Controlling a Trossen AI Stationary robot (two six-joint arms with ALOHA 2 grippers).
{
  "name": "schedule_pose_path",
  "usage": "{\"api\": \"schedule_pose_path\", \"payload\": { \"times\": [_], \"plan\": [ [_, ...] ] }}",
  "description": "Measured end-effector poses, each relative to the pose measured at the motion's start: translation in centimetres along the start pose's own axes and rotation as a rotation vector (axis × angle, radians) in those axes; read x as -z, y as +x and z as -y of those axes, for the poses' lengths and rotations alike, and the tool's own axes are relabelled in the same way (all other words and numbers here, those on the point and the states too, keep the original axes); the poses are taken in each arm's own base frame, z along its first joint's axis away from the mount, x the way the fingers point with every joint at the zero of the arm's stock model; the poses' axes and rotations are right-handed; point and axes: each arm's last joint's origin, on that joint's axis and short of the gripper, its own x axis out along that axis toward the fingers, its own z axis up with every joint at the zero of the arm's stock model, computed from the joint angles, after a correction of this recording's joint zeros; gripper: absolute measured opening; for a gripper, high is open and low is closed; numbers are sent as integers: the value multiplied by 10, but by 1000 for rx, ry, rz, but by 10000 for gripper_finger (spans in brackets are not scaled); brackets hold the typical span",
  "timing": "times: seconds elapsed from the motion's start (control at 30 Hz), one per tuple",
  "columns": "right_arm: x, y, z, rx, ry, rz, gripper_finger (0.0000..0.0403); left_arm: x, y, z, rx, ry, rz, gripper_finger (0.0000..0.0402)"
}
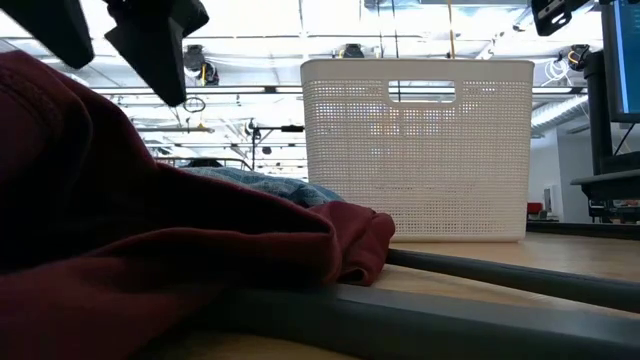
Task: Pick & Place Cloths
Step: Put the red underwear into the brown basket
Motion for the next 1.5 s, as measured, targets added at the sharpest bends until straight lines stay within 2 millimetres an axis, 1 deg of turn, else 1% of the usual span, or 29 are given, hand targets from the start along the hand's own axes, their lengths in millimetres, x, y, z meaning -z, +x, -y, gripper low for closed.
{"api": "schedule_pose_path", "payload": {
  "times": [0.33, 0.53, 0.83, 0.93, 1.03, 1.1, 1.2, 1.37, 1.5],
  "plan": [
    [0, 0, 0, 0, 0, 0, 0, 8, 29, 16, -4, 63, -54, 308],
    [0, 0, 0, 0, 0, 0, 0, 8, 37, 20, -1, 56, -44, 308],
    [0, 0, 0, 0, 21, 0, 0, 14, 60, 23, -67, 94, -66, 308],
    [0, 0, 0, -1, 26, 0, 0, 16, 66, 22, -126, 96, -61, 308],
    [0, 0, 0, -1, 26, 0, 0, 16, 66, 21, -167, 98, -48, 303],
    [0, 0, 0, -1, 26, 0, 0, 16, 66, 21, -173, 96, -45, 291],
    [0, 0, 0, -1, 30, 0, 0, 15, 66, 21, -174, 97, -37, 257],
    [0, 0, 0, -1, 34, 0, 0, 11, 67, 23, -146, 82, 2, 172],
    [0, 0, 0, -1, 34, 0, 0, 11, 67, 22, -145, 83, -2, 102]
  ]
}}
